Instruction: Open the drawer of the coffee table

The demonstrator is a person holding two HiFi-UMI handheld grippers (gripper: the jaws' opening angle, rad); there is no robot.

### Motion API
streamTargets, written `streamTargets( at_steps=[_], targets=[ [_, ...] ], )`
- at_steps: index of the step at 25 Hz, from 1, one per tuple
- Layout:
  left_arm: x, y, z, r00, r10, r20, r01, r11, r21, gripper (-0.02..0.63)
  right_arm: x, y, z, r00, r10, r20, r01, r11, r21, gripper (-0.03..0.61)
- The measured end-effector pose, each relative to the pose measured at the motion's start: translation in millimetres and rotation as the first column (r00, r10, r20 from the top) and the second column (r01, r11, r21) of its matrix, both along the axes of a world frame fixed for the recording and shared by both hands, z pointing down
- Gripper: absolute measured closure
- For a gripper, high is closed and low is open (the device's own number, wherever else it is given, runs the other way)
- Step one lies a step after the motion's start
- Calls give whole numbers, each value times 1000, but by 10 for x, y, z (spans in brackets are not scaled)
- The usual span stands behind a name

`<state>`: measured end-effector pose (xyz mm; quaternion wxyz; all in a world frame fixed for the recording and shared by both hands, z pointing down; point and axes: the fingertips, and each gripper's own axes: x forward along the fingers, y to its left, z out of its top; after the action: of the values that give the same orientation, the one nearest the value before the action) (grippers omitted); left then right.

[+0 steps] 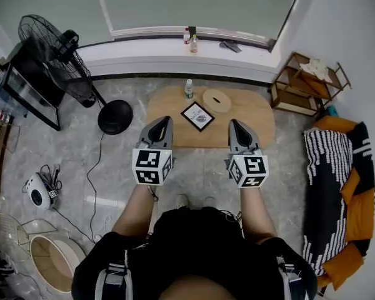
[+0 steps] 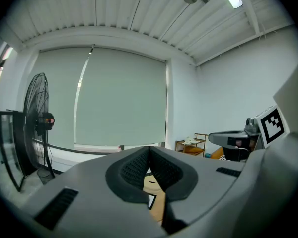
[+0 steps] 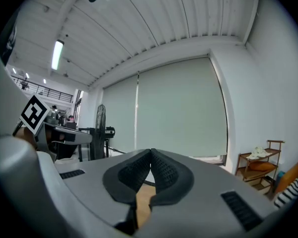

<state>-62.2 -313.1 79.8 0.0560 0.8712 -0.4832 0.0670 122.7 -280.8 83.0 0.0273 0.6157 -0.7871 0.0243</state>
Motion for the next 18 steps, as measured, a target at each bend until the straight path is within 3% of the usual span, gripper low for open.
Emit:
streamTargets(
  at_steps=[7, 11, 18],
  targets=[
    [-31, -124, 438, 999, -44, 11, 45, 998, -51, 592, 108, -174, 443, 995, -93, 21, 94, 994, -54, 563],
    [-120, -50, 958, 996, -56, 76, 63, 993, -99, 592, 94, -135, 940, 985, -166, 47, 170, 979, -108, 561],
    [-191, 1, 1980, 990, -110, 90, 127, 969, -213, 592, 324, -189, 1999, 972, -220, 81, 233, 945, -230, 561]
  ],
)
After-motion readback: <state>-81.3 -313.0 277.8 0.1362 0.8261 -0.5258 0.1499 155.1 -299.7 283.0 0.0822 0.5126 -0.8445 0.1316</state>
